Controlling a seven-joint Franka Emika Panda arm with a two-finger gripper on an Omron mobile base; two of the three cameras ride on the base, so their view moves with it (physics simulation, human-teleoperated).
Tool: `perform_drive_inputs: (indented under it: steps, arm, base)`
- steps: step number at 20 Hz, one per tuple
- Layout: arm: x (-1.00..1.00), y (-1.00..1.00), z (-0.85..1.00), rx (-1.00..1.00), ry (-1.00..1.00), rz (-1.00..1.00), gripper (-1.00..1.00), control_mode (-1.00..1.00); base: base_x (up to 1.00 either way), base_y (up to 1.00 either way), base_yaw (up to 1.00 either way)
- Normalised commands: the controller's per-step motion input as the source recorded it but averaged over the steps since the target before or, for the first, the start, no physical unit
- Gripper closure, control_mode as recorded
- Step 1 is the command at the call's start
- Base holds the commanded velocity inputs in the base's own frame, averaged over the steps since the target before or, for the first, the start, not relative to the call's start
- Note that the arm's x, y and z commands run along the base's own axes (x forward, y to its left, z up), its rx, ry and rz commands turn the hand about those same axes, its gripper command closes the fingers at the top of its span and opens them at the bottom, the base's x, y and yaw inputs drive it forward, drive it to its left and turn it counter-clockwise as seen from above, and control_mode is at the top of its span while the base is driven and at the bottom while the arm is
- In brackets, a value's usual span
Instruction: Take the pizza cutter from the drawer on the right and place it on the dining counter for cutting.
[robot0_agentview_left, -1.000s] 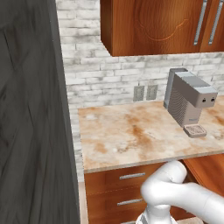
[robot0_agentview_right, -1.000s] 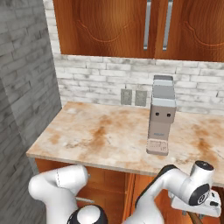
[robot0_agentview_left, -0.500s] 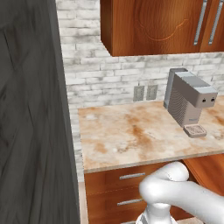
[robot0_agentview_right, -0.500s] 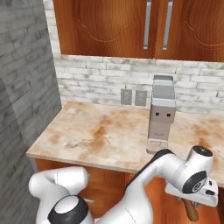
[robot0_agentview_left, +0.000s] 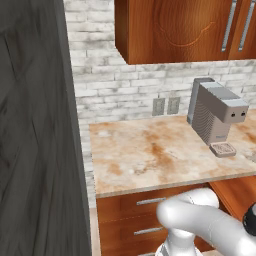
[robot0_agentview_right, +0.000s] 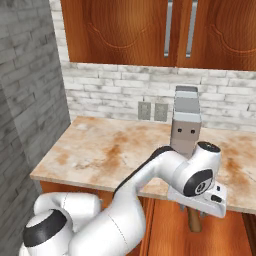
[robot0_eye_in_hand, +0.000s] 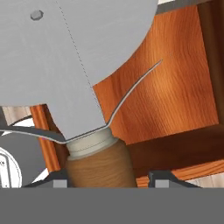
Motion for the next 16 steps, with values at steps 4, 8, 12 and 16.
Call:
perform_drive_inputs:
  steps: [4, 8, 12, 16]
  arm:
    - [0.05, 0.89, 0.50, 0.00, -0.01, -0.05, 1.00, -1.00]
    - [0.09, 0.95, 0.41, 0.00, -0.02, 0.00, 1.00, -1.00]
    - [0.11, 0.91, 0.43, 0.00, 0.00, 0.00, 1.00, -1.00]
    - [0.06, 0.93, 0.29, -0.02, 0.00, -0.02, 1.00, -1.00]
  base:
    - [0.00, 0.00, 0.00]
    - [0.00, 0.00, 0.00]
    - [0.00, 0.00, 0.00]
    - [0.00, 0.00, 0.00]
